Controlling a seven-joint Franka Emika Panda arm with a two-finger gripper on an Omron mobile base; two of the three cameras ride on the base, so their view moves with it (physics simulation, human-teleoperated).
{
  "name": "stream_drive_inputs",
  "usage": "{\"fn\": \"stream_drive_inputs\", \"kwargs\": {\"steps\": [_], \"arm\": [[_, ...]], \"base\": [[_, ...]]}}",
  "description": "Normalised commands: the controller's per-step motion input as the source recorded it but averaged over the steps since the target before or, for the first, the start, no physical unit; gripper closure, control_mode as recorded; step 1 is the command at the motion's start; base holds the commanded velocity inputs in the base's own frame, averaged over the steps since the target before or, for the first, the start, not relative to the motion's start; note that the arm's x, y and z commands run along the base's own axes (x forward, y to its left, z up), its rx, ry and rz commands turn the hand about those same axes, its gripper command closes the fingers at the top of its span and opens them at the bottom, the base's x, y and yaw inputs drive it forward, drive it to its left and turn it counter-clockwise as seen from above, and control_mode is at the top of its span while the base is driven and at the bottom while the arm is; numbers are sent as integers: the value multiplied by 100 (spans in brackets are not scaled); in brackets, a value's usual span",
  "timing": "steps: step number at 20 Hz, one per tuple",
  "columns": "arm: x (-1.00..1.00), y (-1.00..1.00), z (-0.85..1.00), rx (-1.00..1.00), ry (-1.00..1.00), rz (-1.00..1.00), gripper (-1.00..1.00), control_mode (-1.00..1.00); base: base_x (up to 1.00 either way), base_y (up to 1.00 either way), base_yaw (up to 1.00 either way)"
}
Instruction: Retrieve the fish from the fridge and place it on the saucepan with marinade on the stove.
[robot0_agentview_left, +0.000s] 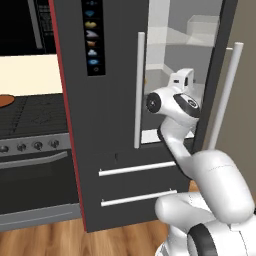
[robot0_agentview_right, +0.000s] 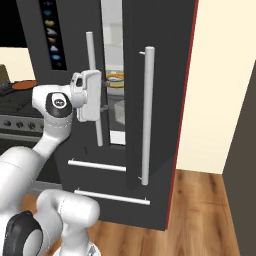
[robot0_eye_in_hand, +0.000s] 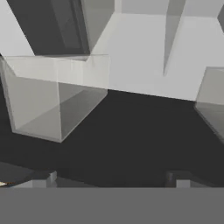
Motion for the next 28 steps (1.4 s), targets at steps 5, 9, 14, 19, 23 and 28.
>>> {"fn": "stream_drive_inputs", "kwargs": {"steps": [5, 9, 14, 19, 23, 28], "arm": [[35, -22, 0, -4, 0, -15, -100, -100], [36, -23, 0, -2, 0, -14, -100, -100], [44, -31, 0, -1, 0, -12, -100, -100], [39, -34, 0, 0, 0, -11, -100, -100], [-3, -59, 0, 0, 0, -14, -100, -100], [-22, -71, 0, 0, 0, -20, -100, -100]], "base": [[0, 0, 0], [0, 0, 0], [0, 0, 0], [0, 0, 0], [0, 0, 0], [0, 0, 0]]}}
